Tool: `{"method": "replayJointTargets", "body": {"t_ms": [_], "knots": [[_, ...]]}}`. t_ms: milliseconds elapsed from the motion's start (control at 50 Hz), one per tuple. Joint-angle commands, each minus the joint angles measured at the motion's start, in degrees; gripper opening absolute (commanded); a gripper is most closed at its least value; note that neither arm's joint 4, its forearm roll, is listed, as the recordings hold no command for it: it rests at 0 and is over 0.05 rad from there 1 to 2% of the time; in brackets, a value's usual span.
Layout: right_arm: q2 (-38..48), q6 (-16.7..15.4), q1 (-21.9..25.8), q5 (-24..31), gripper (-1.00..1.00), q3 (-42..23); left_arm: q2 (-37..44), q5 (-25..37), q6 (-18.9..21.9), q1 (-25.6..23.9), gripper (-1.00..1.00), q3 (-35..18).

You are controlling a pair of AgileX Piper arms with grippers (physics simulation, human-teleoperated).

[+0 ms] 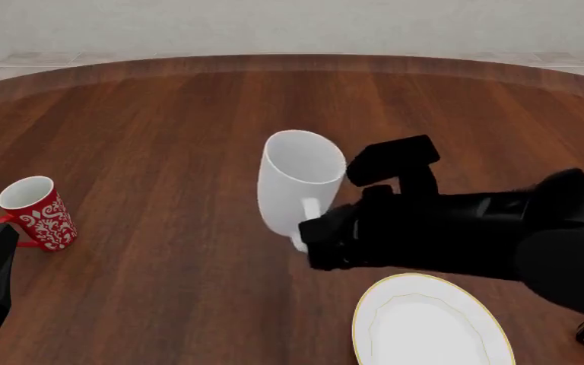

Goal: Put the white mug on the plate.

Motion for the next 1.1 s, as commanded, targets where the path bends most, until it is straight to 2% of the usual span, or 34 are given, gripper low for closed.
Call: {"method": "replayJointTargets", "body": {"t_ms": [20, 280, 340, 360, 400, 540, 720, 1100], "knots": [[-4.87, 0.55, -0.29, 1.22, -1.0, 2.99, 0.0, 0.0, 0.0, 0.0, 1.0, 0.0], [-11.09, 0.87, -2.04, 3.54, -1.0, 6.8, 0.0, 0.0, 0.01, 0.0, 1.0, 0.0], [-13.15, -0.11, -2.85, 4.44, -1.0, 7.66, 0.0, -0.01, 0.0, 0.01, 1.0, 0.0], [-14.47, -1.76, -3.51, 5.0, -1.0, 7.57, 0.0, 0.0, -0.01, 0.0, 1.0, 0.0], [-15.24, -0.29, -3.04, 5.09, -1.0, 8.05, 0.0, -0.01, 0.0, 0.0, 1.0, 0.0], [-17.26, -0.24, -3.52, 5.88, -1.0, 10.15, 0.0, 0.01, -0.01, 0.0, 1.0, 0.0], [-21.32, 1.45, -3.79, 7.28, -1.0, 12.36, 0.0, 0.0, -0.02, 0.0, 1.0, 0.0], [-27.56, 1.83, -4.55, 11.07, -1.0, 16.87, 0.0, 0.0, 0.0, 0.01, 1.0, 0.0]]}}
